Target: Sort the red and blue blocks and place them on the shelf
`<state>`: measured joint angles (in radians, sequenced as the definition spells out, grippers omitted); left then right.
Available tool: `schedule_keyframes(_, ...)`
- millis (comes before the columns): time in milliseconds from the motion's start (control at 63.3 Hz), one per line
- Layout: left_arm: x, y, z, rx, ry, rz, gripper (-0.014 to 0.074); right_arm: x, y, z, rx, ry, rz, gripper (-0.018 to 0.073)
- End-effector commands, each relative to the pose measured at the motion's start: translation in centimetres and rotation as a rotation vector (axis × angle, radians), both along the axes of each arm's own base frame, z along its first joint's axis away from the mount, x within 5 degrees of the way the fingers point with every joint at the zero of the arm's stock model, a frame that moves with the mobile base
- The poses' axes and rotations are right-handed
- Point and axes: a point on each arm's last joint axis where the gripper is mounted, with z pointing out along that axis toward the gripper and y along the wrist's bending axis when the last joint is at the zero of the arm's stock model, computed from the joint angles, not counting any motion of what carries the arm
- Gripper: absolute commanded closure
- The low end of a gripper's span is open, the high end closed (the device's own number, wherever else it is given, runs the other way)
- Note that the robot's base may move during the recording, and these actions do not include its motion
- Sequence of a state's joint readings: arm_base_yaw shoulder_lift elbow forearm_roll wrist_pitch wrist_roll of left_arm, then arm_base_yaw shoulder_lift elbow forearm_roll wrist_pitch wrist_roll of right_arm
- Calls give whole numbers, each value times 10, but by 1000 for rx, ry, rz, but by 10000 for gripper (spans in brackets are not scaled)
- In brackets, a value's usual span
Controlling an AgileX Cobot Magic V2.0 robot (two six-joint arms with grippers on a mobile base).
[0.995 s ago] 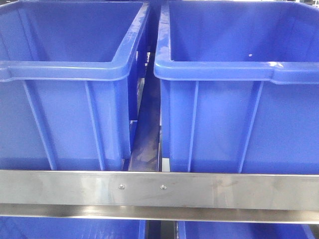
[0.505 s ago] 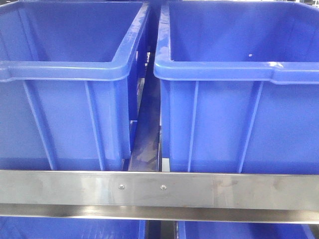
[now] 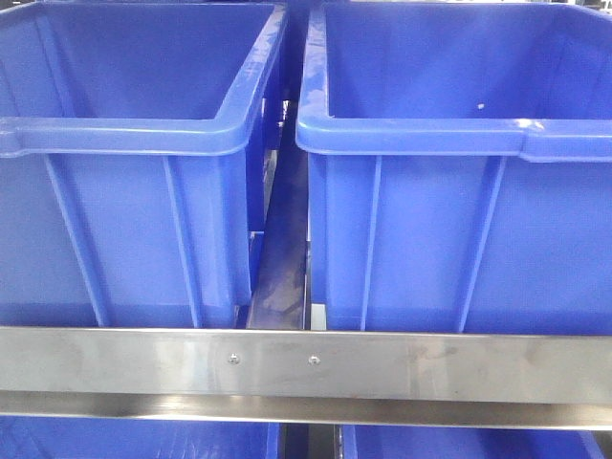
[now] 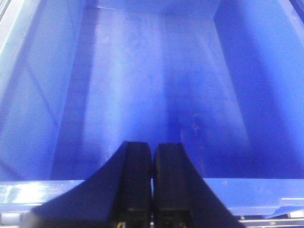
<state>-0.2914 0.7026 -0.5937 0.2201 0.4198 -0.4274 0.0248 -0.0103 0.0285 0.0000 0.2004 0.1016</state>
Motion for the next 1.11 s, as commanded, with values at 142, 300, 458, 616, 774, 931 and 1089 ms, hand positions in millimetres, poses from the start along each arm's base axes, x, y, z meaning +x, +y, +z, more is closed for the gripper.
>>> schedule_keyframes(142,2,-2,16,-23,-98,-17,472,0,0,9,-16,-114,-2,511)
schedule_keyframes(300,2,-2,16,-23,-98,-17,472,0,0,9,-16,-114,-2,511)
schedule_keyframes(458,2,-2,16,-23,-98,-17,472,0,0,9,-16,-114,-2,511)
schedule_keyframes(616,2,-2,16,-23,-98,-17,472,0,0,9,-16,-114,-2,511)
schedule_keyframes(774,2,-2,16,-23,-98,-17,472,0,0,9,-16,-114,-2,511)
schedule_keyframes(931,1,-2,16,-24,-102,-16,472,0,0,9,-16,-114,-2,511)
schedule_keyframes(1089,-3,0,18,-26,-117,-16,472,0,0,9,-16,-114,-2,511)
